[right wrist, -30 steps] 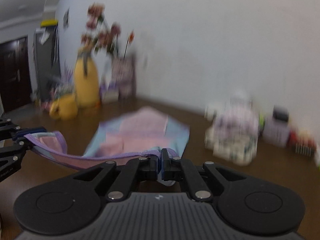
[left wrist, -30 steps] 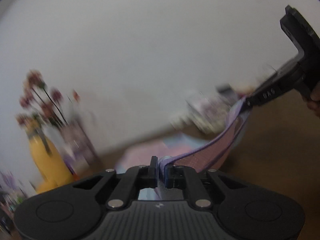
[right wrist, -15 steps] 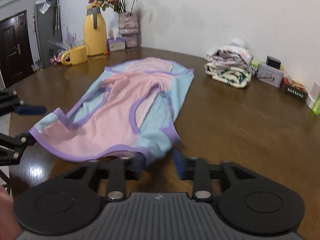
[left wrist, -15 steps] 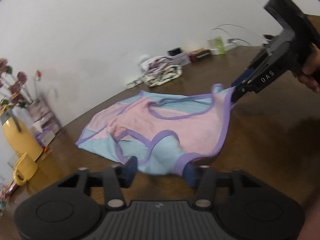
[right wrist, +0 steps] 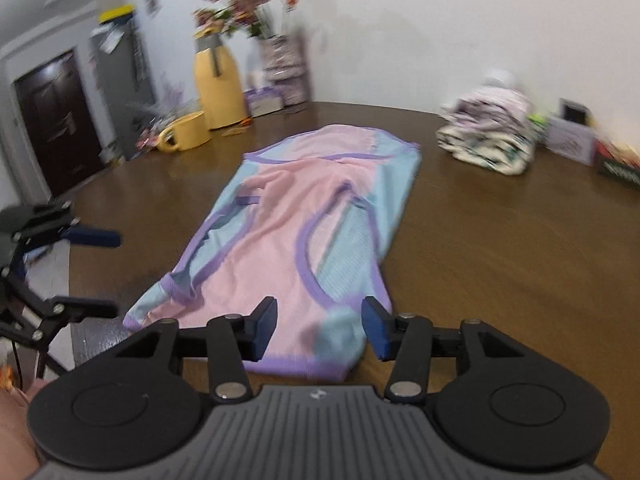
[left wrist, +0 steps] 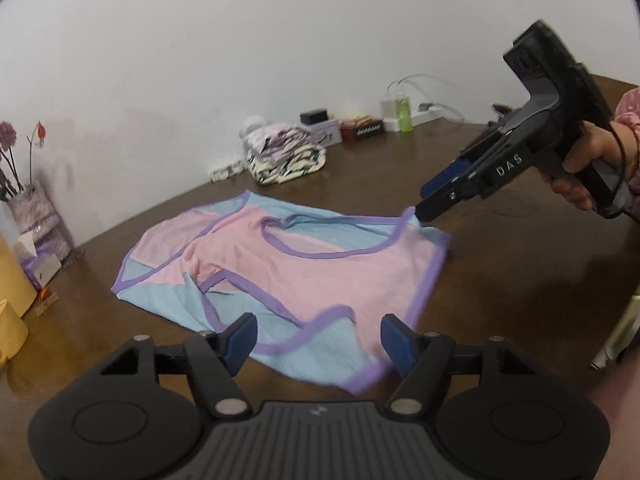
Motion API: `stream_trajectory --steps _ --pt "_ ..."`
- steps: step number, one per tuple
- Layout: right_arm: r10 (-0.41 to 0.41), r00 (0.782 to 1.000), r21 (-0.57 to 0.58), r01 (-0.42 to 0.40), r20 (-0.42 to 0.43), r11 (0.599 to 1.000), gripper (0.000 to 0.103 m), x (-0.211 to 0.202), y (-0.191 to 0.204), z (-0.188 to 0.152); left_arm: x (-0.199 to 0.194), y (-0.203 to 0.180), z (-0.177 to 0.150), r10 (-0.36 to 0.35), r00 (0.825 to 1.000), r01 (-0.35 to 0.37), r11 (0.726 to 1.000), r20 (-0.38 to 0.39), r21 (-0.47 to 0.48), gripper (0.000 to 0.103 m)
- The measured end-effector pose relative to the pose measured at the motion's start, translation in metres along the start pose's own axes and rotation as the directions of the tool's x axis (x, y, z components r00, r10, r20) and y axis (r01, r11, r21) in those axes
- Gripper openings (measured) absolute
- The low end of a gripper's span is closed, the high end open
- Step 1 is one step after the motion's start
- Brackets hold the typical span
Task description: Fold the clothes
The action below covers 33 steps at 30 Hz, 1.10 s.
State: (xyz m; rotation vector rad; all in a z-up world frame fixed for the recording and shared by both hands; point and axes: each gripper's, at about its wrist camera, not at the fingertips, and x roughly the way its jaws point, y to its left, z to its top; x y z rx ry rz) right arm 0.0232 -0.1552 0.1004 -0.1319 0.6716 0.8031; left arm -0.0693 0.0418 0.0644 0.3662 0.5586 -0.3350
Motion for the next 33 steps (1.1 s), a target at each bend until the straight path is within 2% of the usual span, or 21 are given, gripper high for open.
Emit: stream_trajectory --steps 5,7,8,11,12,15,20,22,25,26,29,33 --pt "0.014 0.992 -0.148 -0.032 -0.124 0.988 0.047 0.040 0.008 0.030 0.035 0.000 0.021 -0.064 0.994 0.070 0.996 -0.086 0.063 0.064" --pt "0.027 0.984 -0.163 -0.055 -0.175 0.985 0.047 0.051 0.004 0.035 0.047 0.001 0.024 -0.101 0.986 0.112 0.991 -0.134 0.079 0.060" --pt "0.041 0.980 -0.160 -0.074 -0.197 0.984 0.047 0.054 0.001 0.037 0.052 0.001 0.025 -0.115 0.981 0.129 0.988 -0.157 0.084 0.053" --pt "0.105 0.958 -0.136 -0.146 -0.266 0.980 0.043 0.062 -0.010 0.038 0.064 0.006 0.021 -0.134 0.965 0.155 0.985 -0.226 0.079 0.023" --pt "0.125 0.950 -0.124 -0.165 -0.285 0.978 0.041 0.063 -0.013 0.038 0.066 0.010 0.019 -0.148 0.957 0.169 0.984 -0.250 0.062 0.019" --pt "0.155 0.932 -0.107 -0.199 -0.327 0.974 0.040 0.065 -0.019 0.036 0.066 0.019 0.013 -0.158 0.943 0.176 0.984 -0.293 0.034 0.019" --pt "0.198 0.902 -0.079 -0.246 -0.384 0.966 0.038 0.067 -0.032 0.035 0.065 0.027 0.015 -0.161 0.938 0.173 0.985 -0.307 0.010 0.025" --pt "0.218 0.889 -0.077 -0.270 -0.402 0.960 0.029 0.070 -0.033 0.038 0.069 0.027 0.018 -0.168 0.935 0.179 0.984 -0.312 0.007 0.026" --pt "0.241 0.873 -0.090 -0.306 -0.425 0.948 0.022 0.072 -0.028 0.043 0.077 0.024 0.022 -0.168 0.925 0.187 0.982 -0.342 0.023 0.026" --pt "0.242 0.869 -0.101 -0.314 -0.431 0.944 0.021 0.071 -0.027 0.044 0.079 0.023 0.022 -0.170 0.921 0.191 0.981 -0.350 0.026 0.024" --pt "0.244 0.858 -0.130 -0.334 -0.452 0.933 0.016 0.068 -0.024 0.044 0.080 0.023 0.022 -0.184 0.914 0.204 0.979 -0.362 0.019 0.012" --pt "0.233 0.855 -0.158 -0.339 -0.463 0.927 0.014 0.060 -0.026 0.042 0.075 0.026 0.022 -0.195 0.914 0.206 0.979 -0.356 -0.006 0.007"
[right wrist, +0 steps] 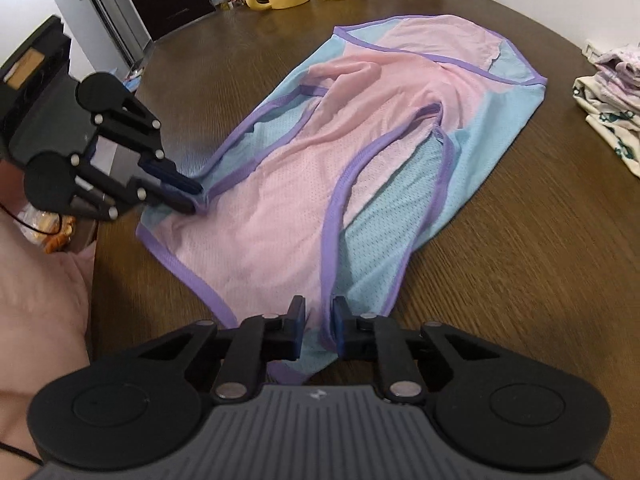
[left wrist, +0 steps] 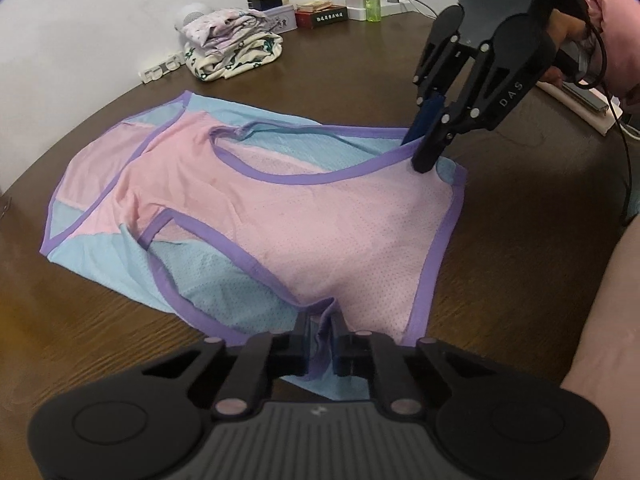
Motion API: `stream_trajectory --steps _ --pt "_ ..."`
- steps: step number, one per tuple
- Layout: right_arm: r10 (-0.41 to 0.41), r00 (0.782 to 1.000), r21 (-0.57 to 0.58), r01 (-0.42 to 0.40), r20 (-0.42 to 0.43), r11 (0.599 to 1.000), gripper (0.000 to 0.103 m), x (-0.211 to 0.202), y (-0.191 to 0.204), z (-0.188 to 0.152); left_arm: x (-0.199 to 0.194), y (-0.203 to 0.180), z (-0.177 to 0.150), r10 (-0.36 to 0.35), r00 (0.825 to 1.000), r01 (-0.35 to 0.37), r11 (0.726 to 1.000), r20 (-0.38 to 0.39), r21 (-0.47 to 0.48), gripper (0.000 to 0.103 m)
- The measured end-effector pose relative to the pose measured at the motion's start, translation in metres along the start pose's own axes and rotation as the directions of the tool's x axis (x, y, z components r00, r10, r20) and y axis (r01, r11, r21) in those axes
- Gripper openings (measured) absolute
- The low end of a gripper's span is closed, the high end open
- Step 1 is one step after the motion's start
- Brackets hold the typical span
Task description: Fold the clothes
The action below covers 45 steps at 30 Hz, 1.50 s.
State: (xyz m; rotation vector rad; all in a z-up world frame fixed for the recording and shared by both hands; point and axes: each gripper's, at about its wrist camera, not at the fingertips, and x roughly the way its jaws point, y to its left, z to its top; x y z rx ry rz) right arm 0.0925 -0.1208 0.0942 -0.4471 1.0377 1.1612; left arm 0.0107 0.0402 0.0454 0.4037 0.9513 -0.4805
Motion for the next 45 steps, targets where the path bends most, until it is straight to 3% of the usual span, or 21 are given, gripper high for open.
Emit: stream_trajectory --steps 7,9,13,17,19,25,30,32,34,35,36,38,40,42,44,45 --pt "0.048 0.999 -0.004 -0.048 0.019 0.999 0.014 -0.001 0.003 0.001 0.001 -0.003 0.001 -0.019 1.000 0.019 1.000 0.000 -0.018 0.012" --pt "0.054 0.998 0.001 -0.054 0.018 0.999 0.014 0.003 0.003 0.003 0.003 -0.004 0.002 -0.032 0.999 0.031 0.999 -0.007 -0.023 0.007" --pt "0.059 0.998 0.022 -0.059 0.006 0.998 0.003 0.006 0.001 0.002 -0.006 0.006 -0.006 -0.048 0.999 0.048 0.996 0.001 -0.078 0.002" --pt "0.181 0.981 0.008 -0.182 0.072 0.983 0.002 -0.023 0.000 -0.008 -0.036 0.018 -0.020 -0.083 0.992 0.094 0.989 0.094 -0.118 0.001" --pt "0.200 0.974 -0.022 -0.199 0.107 0.980 0.002 -0.037 -0.002 -0.015 -0.043 0.016 -0.029 -0.089 0.988 0.101 0.990 0.122 -0.094 0.001" --pt "0.208 0.978 -0.033 -0.208 -0.011 0.978 0.003 -0.012 -0.003 -0.028 -0.040 -0.004 -0.043 -0.174 0.977 0.169 0.984 0.121 0.053 0.001" --pt "0.255 0.967 -0.037 -0.254 0.008 0.966 0.003 -0.016 -0.007 -0.028 -0.040 -0.001 -0.046 -0.179 0.979 0.171 0.982 0.102 0.085 0.002" --pt "0.245 0.969 -0.006 -0.245 -0.011 0.969 0.006 -0.010 -0.014 -0.031 -0.034 0.000 -0.049 -0.176 0.981 0.169 0.981 0.077 0.095 0.007" --pt "0.240 0.969 0.011 -0.241 0.060 0.970 0.018 -0.021 -0.020 -0.028 -0.034 0.006 -0.051 -0.165 0.982 0.158 0.984 0.090 0.080 0.015" --pt "0.236 0.967 0.020 -0.239 0.096 0.971 0.023 -0.027 -0.023 -0.027 -0.036 0.010 -0.052 -0.157 0.982 0.151 0.987 0.109 0.064 0.025" --pt "0.232 0.964 0.028 -0.238 0.131 0.971 0.037 -0.032 -0.025 -0.026 -0.039 0.015 -0.052 -0.146 0.980 0.141 0.989 0.137 0.042 0.033" --pt "0.221 0.954 0.046 -0.234 0.202 0.971 0.043 -0.043 -0.031 -0.023 -0.046 0.026 -0.046 -0.101 0.975 0.106 0.994 0.199 -0.014 0.038" --pt "0.164 0.946 0.079 -0.192 0.279 0.978 0.043 -0.051 -0.036 -0.014 -0.046 0.037 -0.036 -0.026 0.973 0.045 0.996 0.229 -0.080 0.038" --pt "0.071 0.946 0.097 -0.107 0.317 0.990 0.043 -0.047 -0.040 -0.002 -0.038 0.046 -0.021 0.041 0.977 -0.013 0.991 0.210 -0.133 0.033" --pt "-0.029 0.949 0.111 -0.007 0.314 0.994 0.042 -0.036 -0.045 0.013 -0.027 0.055 -0.008 0.066 0.982 -0.036 0.985 0.176 -0.166 0.032" --pt "-0.070 0.951 0.111 0.038 0.302 0.993 0.041 -0.030 -0.047 0.019 -0.025 0.058 -0.006 0.045 0.984 -0.015 0.986 0.173 -0.169 0.032"
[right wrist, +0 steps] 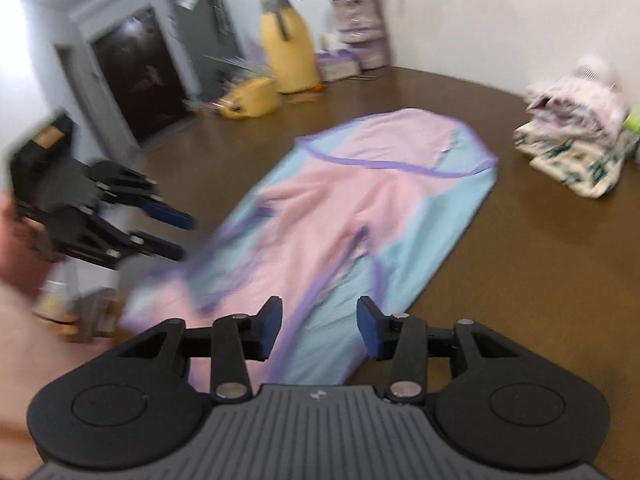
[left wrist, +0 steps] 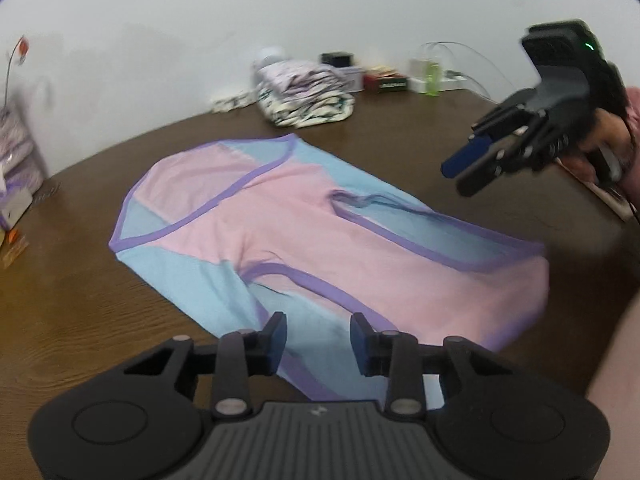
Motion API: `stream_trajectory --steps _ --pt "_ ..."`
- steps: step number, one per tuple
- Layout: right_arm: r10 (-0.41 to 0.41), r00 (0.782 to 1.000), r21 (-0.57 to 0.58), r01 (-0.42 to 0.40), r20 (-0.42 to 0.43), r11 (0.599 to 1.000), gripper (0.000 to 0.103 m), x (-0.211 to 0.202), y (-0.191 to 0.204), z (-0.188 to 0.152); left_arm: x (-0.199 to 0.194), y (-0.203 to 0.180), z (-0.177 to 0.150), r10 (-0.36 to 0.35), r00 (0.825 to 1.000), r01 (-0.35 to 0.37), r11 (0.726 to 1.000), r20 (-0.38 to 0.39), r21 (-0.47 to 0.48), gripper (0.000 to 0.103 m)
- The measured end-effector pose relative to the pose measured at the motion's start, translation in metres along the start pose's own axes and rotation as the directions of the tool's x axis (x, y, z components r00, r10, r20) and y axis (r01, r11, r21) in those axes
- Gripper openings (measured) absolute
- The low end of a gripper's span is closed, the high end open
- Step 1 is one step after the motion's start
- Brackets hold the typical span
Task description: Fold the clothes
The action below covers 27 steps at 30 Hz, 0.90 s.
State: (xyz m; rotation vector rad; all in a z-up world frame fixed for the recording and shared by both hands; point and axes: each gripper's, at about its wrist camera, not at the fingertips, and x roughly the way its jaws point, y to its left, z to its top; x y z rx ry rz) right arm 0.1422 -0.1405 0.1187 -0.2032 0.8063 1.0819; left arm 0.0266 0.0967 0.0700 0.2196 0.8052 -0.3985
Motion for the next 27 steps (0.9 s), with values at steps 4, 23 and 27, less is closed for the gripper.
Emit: stream_trajectory --steps 4,23,27 --pt "-0.024 0.999 -0.016 0.023 -0.044 1.000 0.041 0.032 -0.006 0.012 -0.001 0.003 -0.002 -0.115 0.993 0.116 0.993 -0.014 0.026 0.032" --pt "-0.199 0.979 -0.220 0.184 -0.048 0.958 0.029 0.065 0.022 0.019 0.015 -0.002 0.009 -0.030 0.999 0.033 0.997 -0.044 0.075 0.027" --pt "-0.211 0.976 -0.274 0.187 -0.059 0.943 0.026 0.079 0.027 0.023 0.044 0.003 0.018 0.059 0.991 -0.050 0.996 -0.119 0.078 0.023"
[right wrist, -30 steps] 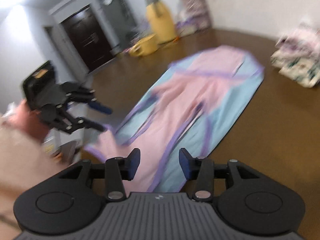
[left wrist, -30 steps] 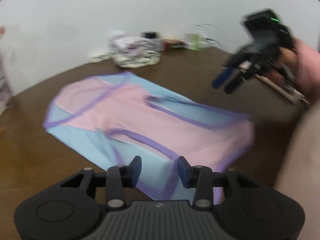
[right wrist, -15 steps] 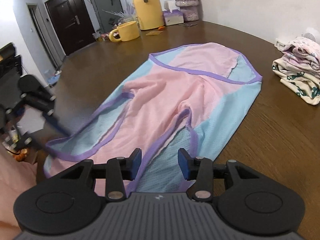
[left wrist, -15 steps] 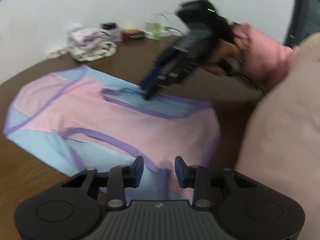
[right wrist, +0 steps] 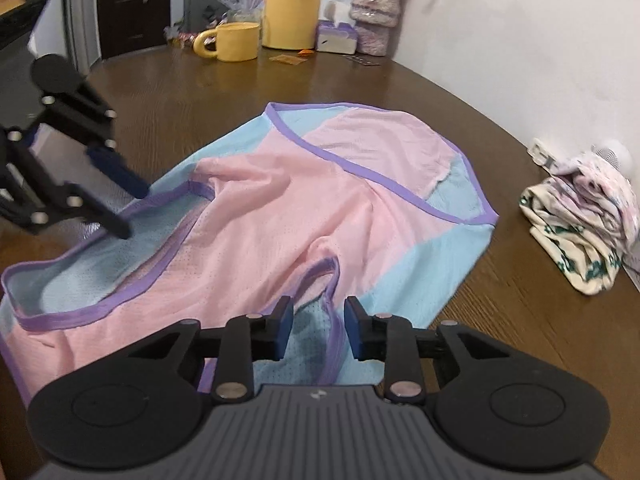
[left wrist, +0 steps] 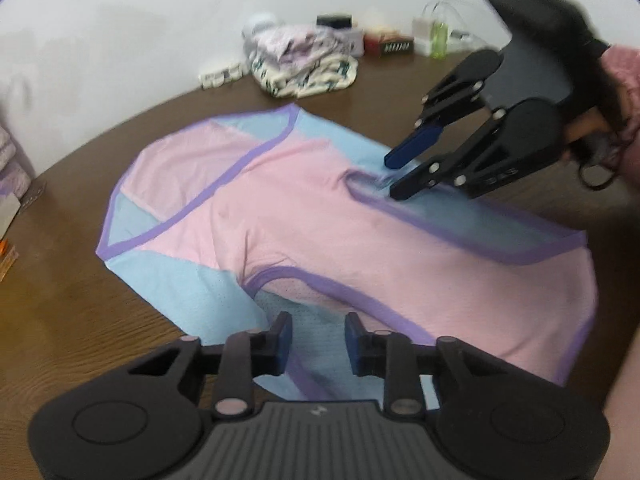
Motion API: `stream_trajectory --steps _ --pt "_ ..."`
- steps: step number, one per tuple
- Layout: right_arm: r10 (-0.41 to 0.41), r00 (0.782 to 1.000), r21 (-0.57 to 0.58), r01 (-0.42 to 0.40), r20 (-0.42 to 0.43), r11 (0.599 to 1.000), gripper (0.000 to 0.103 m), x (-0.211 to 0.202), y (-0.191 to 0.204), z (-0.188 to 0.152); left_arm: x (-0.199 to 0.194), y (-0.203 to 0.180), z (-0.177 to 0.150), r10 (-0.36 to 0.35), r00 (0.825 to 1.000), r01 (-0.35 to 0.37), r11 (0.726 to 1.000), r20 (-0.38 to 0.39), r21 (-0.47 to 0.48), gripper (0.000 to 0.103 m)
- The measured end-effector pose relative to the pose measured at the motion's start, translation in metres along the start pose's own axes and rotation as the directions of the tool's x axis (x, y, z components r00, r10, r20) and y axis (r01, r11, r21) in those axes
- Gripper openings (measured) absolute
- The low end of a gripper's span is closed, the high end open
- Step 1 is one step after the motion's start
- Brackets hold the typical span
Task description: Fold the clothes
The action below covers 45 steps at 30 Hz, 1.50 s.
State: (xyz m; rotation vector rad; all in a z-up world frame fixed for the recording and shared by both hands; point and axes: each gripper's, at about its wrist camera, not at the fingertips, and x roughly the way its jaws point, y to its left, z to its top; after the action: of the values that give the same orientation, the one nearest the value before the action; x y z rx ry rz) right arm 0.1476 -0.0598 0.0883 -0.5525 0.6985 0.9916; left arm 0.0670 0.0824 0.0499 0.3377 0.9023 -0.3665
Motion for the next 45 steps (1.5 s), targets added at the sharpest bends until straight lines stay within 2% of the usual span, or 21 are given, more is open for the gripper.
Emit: stream_trajectory --steps 6,12,17,19,23,27,29,31,33,36,39,41,45 --pt "0.019 1.000 0.025 -0.019 0.005 0.999 0.025 0.008 -0.006 -0.006 0.016 0.011 0.004 0.136 0.991 -0.135 0.990 -0.011 0.028 0.022" --pt "0.041 0.999 0.056 -0.042 0.021 0.998 0.019 0.012 -0.014 -0.009 0.019 0.021 0.006 0.171 0.985 -0.170 0.984 -0.019 0.058 0.022" --pt "0.052 0.998 0.054 -0.053 0.030 0.997 0.018 0.013 -0.016 -0.009 0.027 0.024 0.014 0.172 0.984 -0.168 0.982 -0.039 0.090 0.022" --pt "0.053 0.998 0.053 -0.054 0.031 0.997 0.018 0.013 -0.016 -0.009 0.028 0.028 0.018 0.144 0.988 -0.139 0.987 -0.060 0.083 0.020" --pt "0.046 0.998 0.052 -0.047 0.034 0.998 0.018 0.013 -0.016 -0.010 0.031 0.050 0.025 0.028 0.995 -0.028 1.000 -0.101 0.005 0.018" --pt "0.046 0.998 0.057 -0.048 0.034 0.997 0.018 0.013 -0.016 -0.009 0.033 0.070 0.028 -0.086 0.990 0.078 0.994 -0.109 -0.080 0.017" --pt "0.045 0.998 0.061 -0.047 0.032 0.997 0.018 0.013 -0.016 -0.009 0.031 0.073 0.027 -0.119 0.987 0.109 0.990 -0.107 -0.091 0.007" --pt "0.043 0.999 0.064 -0.044 0.030 0.997 0.018 0.013 -0.017 -0.008 0.029 0.074 0.025 -0.146 0.984 0.136 0.986 -0.104 -0.097 0.005" --pt "0.046 0.999 0.066 -0.047 0.027 0.997 0.012 0.012 -0.019 -0.007 0.026 0.074 0.023 -0.172 0.980 0.163 0.982 -0.102 -0.093 0.004" --pt "0.048 0.999 0.054 -0.049 0.017 0.997 0.008 0.010 -0.020 -0.005 0.020 0.063 0.018 -0.201 0.974 0.198 0.979 -0.104 -0.039 0.004" --pt "0.043 0.999 0.008 -0.043 -0.007 0.999 0.008 0.006 -0.017 -0.004 0.014 0.051 0.014 -0.191 0.975 0.196 0.980 -0.114 0.040 0.004" --pt "0.034 0.999 -0.039 -0.036 -0.037 0.999 0.008 0.005 -0.013 -0.003 0.011 0.051 0.012 -0.176 0.978 0.182 0.982 -0.111 0.047 0.008" --pt "-0.046 0.995 -0.127 0.035 -0.086 0.991 0.008 0.002 -0.005 -0.004 0.001 0.060 0.012 -0.150 0.988 0.151 0.988 -0.044 0.015 0.011"
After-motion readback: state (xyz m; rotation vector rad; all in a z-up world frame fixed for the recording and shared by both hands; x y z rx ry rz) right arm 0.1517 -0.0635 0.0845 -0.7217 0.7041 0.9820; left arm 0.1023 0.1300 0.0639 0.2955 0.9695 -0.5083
